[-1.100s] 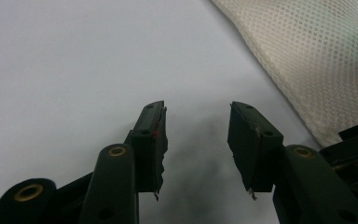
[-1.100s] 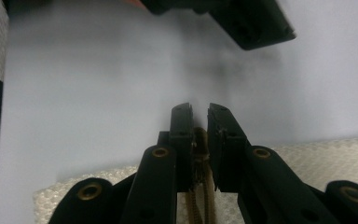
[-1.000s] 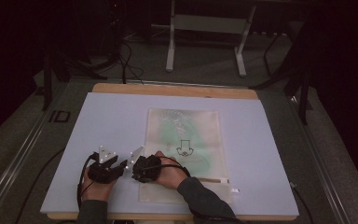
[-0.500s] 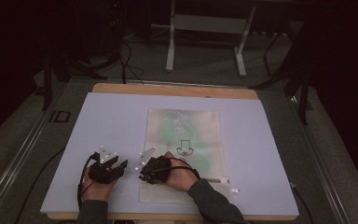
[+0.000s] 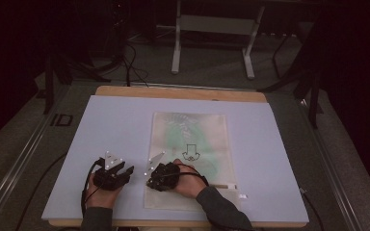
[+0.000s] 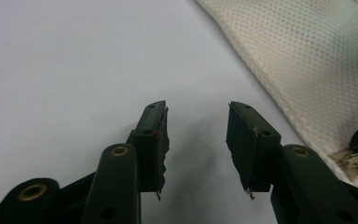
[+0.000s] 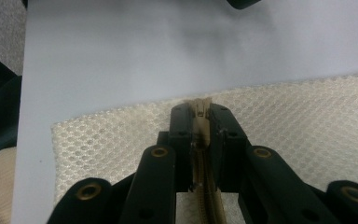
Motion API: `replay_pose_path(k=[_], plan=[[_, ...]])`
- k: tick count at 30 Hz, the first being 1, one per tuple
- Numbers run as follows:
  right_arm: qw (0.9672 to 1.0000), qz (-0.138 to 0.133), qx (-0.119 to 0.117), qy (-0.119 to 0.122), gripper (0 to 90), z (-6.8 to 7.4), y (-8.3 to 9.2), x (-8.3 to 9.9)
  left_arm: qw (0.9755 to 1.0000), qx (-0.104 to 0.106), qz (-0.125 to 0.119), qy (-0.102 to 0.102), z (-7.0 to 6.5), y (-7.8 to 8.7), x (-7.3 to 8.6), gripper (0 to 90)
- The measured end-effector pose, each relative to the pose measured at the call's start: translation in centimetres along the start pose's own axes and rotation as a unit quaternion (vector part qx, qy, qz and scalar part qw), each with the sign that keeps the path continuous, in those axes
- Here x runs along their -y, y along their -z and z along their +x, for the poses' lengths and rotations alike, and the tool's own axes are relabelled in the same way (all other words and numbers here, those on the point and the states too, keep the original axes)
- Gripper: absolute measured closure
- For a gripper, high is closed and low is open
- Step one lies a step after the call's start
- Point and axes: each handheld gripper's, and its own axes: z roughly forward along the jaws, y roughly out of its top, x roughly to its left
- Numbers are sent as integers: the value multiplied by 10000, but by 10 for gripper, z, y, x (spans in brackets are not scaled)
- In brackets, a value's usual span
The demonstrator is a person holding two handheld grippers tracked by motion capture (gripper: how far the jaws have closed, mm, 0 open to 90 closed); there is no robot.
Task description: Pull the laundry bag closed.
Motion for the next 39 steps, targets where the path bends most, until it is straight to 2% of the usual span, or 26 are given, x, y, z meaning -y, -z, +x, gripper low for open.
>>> replay_pose_path(k=[11,25,32,35,37,38,39], plan=[[9999,-82,-31,-93,814,0,2,4,9996,265,-22,-86,-7,2,-1,742],[9999,-86,-48,-101,815,0,2,5,9983,494,28,-298,-17,1,-3,811],[9998,-129,-24,-115,815,1,2,8,9963,761,62,-400,-25,-2,-5,885],[9998,-157,-19,-106,815,1,1,9,9957,824,74,-421,-27,-3,-5,888],[9998,-150,7,-108,814,2,1,9,9950,907,69,-410,-28,-4,-6,888],[9998,-151,14,-97,814,2,1,9,9937,1023,95,-444,-30,-5,-6,888],[9998,-151,14,-97,814,2,1,9,9937,1023,95,-444,-30,-5,-6,888]])
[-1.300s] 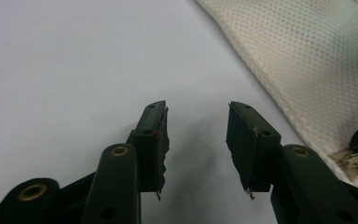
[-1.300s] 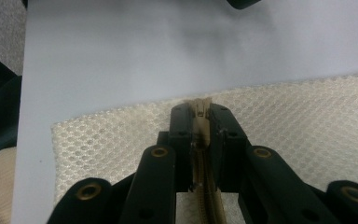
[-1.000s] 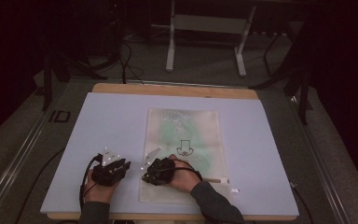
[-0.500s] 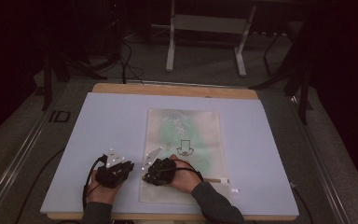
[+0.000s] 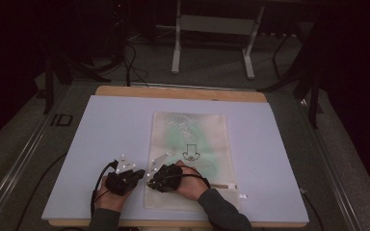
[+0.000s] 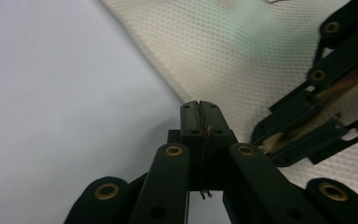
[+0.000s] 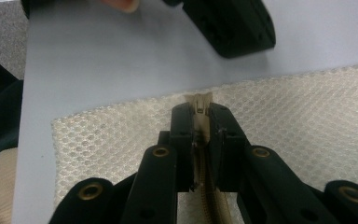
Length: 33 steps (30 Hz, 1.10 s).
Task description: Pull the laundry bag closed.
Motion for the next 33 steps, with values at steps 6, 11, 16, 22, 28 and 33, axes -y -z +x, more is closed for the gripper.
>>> replay_pose_path(k=[6,11,16,22,28,33], plan=[[10000,-87,20,-37,813,1,0,3,9999,131,73,-73,-7,-6,-2,888],[9999,-65,116,56,813,3,0,2,9998,128,163,10,-9,-13,-3,888],[9999,-115,94,-9,814,2,0,4,9997,134,218,62,-9,-15,-3,887],[9999,-108,90,-6,816,2,0,3,9993,136,281,221,-8,-16,-3,892],[10000,-53,66,45,820,1,2,4,9994,76,284,180,-10,-17,-2,894],[9999,-49,82,30,821,1,4,5,9992,128,301,217,-8,-17,-2,895]])
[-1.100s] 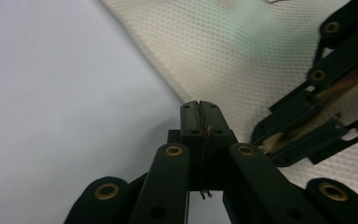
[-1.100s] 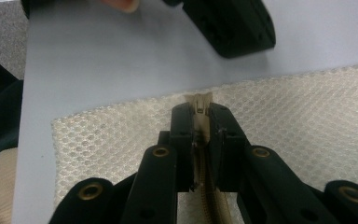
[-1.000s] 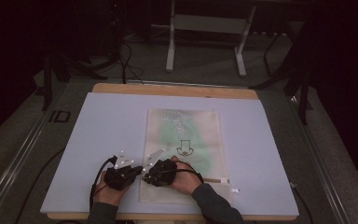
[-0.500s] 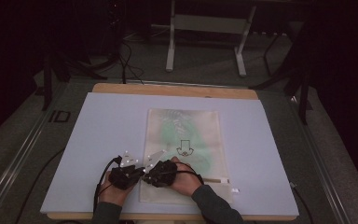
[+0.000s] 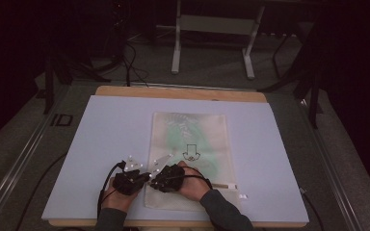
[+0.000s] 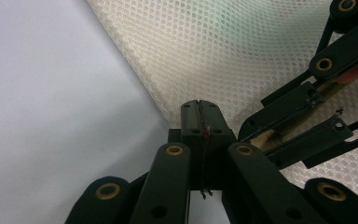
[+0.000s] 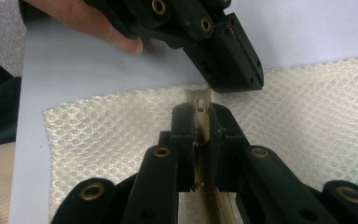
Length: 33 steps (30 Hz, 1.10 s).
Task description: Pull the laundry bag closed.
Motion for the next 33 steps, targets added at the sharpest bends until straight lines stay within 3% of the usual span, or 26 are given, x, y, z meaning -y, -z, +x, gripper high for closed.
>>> replay_pose_path(k=[33], plan=[[9991,314,159,236,822,3,15,12,10000,-11,-3,42,0,0,0,895]])
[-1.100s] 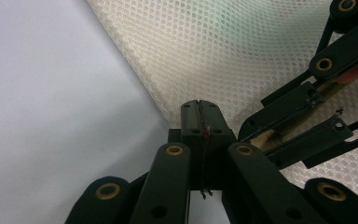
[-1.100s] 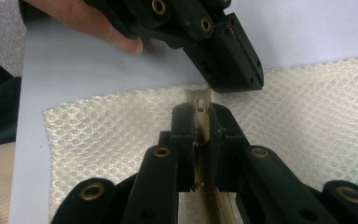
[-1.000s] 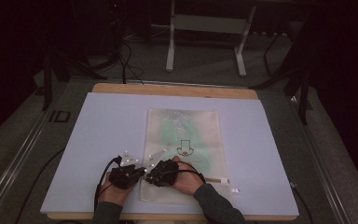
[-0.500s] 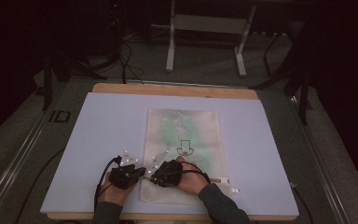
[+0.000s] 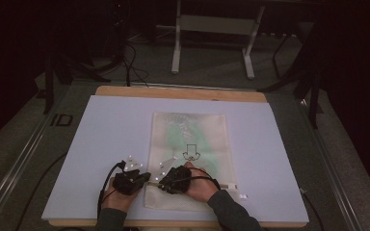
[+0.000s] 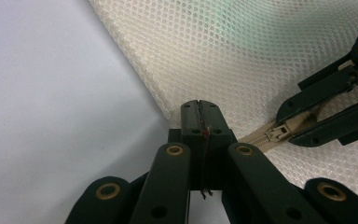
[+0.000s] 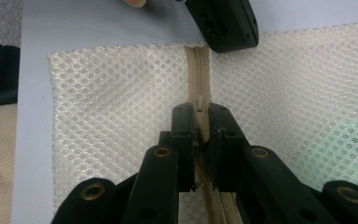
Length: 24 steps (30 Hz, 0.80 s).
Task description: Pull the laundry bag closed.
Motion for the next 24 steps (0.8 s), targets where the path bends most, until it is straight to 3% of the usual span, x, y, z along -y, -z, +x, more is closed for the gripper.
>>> replay_pose_path(k=[24], plan=[[9997,194,94,128,822,4,9,6,10000,-22,32,-13,-1,0,-1,895]])
